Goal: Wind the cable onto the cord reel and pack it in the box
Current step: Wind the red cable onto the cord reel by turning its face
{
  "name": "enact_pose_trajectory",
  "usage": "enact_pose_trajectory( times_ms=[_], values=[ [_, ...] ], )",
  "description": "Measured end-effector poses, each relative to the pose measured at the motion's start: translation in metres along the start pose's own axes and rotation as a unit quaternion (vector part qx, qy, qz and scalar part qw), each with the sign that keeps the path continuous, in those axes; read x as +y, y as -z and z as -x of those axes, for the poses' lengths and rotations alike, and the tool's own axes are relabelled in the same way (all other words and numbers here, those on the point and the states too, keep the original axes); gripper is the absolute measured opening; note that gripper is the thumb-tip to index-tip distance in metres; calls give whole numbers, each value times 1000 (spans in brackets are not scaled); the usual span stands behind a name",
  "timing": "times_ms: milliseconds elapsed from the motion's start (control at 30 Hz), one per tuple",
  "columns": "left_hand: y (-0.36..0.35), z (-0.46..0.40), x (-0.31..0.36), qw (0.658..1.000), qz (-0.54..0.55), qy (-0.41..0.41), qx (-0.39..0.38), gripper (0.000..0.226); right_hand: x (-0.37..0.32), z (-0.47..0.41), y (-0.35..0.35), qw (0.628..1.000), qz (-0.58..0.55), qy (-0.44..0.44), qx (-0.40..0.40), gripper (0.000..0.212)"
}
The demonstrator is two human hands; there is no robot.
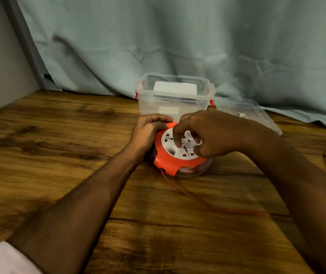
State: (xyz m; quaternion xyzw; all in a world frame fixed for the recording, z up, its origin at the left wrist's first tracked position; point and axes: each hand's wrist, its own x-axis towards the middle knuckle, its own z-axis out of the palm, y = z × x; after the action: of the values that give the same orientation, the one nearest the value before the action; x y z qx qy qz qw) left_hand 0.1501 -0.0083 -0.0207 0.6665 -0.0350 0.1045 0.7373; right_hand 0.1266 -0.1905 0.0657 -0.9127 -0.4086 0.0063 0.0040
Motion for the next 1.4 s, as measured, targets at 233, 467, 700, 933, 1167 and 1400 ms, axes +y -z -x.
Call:
enact_pose_trajectory(
  times_ms=[233,467,700,933,1167,1400],
  values=[
    [3,-4,-5,1000,26,0,-6,29,4,-4,-9,999,-30,3,-23,51],
    [2,-6,-7,999,42,13,-7,29,4,-4,-11,999,-27,-3,-27,70],
    [1,-4,-4,999,49,11,-10,30,-2,-1,-6,1000,10,-20,-22,66],
    [1,-3,-4,999,48,8,-23,32,0,-5,-14,994,54,-46,78,65],
    [3,-5,-6,999,44,4,-23,31,-3,-13,-28,977,-30,-168,129,70],
    [3,-4,-6,998,55,8,-16,31,0,-8,-12,990,18,-87,106,42]
  ],
)
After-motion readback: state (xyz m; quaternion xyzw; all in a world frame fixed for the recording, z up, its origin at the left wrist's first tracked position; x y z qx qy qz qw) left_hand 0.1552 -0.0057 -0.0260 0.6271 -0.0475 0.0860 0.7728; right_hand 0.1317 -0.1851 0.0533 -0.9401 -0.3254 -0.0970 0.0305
